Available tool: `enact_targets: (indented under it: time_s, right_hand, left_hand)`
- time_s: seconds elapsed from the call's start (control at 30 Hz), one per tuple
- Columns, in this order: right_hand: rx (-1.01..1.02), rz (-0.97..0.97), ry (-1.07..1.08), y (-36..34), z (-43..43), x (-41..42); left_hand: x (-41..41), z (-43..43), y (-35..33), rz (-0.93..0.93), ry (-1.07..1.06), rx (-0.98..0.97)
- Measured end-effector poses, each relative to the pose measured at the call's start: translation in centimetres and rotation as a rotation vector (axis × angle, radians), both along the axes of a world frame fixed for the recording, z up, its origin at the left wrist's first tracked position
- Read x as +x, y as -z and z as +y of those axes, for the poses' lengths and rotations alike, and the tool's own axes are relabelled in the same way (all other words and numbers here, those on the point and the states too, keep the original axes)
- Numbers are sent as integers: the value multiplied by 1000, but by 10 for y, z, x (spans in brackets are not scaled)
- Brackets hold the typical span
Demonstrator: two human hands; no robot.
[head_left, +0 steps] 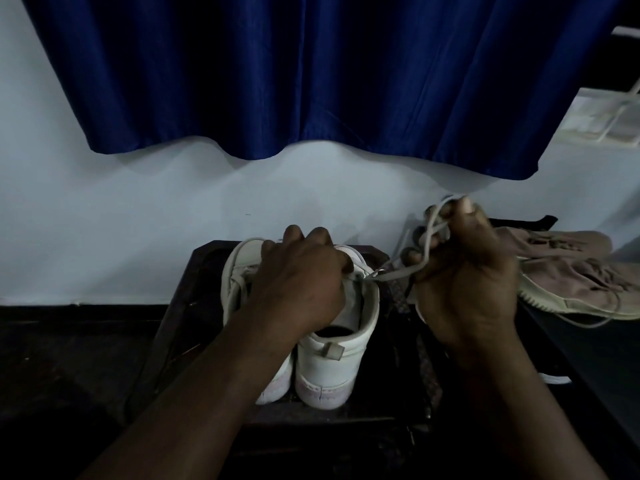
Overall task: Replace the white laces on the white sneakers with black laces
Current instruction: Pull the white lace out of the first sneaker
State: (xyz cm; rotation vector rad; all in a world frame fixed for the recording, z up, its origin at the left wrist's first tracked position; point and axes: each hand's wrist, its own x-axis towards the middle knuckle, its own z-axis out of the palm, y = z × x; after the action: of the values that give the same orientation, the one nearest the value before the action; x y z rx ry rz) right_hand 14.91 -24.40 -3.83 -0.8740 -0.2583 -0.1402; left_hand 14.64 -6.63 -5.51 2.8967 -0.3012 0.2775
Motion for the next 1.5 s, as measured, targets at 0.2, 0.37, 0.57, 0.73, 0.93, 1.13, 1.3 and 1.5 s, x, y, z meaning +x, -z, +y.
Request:
enact_targets:
  time_s: [0.2, 0.37, 0.57, 0.73, 0.93, 1.13, 1.3, 1.5]
  right_hand:
    - [262, -44, -122, -5, -20, -7]
    - [-273, 181, 137, 6, 1, -7]
    - [-512, 155, 196, 15, 14, -7]
    - [-963, 205, 328, 32, 19, -4]
    - [-1337, 83, 380, 23, 20, -16]
    - [-1579, 80, 309, 30, 20, -17]
    - [-1615, 119, 319, 30, 21, -19]
    - [-1746, 83, 335, 31, 20, -19]
  left_hand:
    - [1, -4, 3, -46, 60, 73]
    - [1, -3, 1, -7, 73, 88]
    - [1, -3, 1, 6, 61, 102]
    - [0, -5, 5, -42, 34, 69]
    - [-1, -3, 4, -115, 21, -28]
    - [-3, -1, 7, -144, -55, -130]
    - [-4, -2, 6, -105, -31, -92]
    - [-2, -1, 7, -113, -87, -144]
